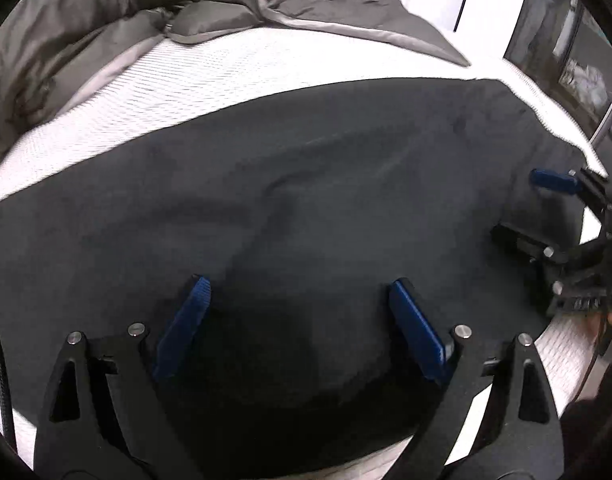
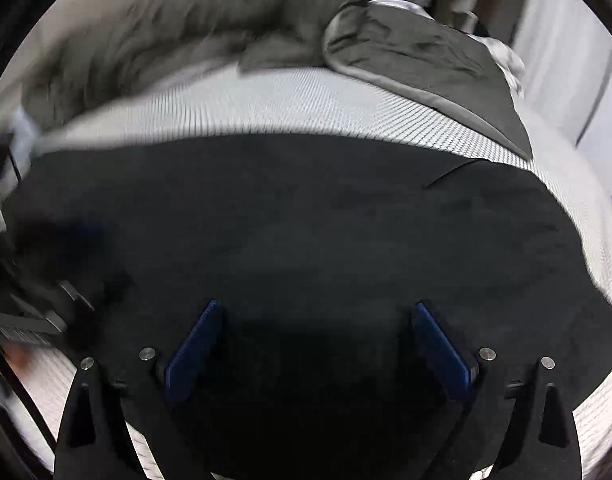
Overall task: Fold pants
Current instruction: 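Open both tools and press the folded pants flat on the mattress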
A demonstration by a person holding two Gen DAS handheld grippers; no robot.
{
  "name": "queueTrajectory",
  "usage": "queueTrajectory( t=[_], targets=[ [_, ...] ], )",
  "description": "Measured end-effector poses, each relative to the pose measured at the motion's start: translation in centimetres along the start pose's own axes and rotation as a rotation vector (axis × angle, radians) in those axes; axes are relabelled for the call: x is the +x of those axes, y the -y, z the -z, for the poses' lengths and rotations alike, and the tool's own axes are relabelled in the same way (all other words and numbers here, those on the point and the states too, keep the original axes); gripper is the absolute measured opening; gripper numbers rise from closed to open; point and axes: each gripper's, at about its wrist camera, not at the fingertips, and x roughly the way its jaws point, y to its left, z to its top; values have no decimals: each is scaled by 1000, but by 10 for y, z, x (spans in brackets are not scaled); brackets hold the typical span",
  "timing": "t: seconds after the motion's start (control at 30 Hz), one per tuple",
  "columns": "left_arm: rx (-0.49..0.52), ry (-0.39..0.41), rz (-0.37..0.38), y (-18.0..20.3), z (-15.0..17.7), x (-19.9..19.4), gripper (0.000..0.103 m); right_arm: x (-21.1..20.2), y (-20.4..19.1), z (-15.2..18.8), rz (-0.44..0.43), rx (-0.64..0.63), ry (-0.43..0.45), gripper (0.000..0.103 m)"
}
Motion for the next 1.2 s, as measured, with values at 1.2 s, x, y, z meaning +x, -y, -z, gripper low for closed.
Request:
queueTrajectory(
  t=[1.2],
  targets=[
    [-477, 4, -328, -324, 111, -99, 65, -6, 56, 15, 45, 27, -37, 99]
  ],
)
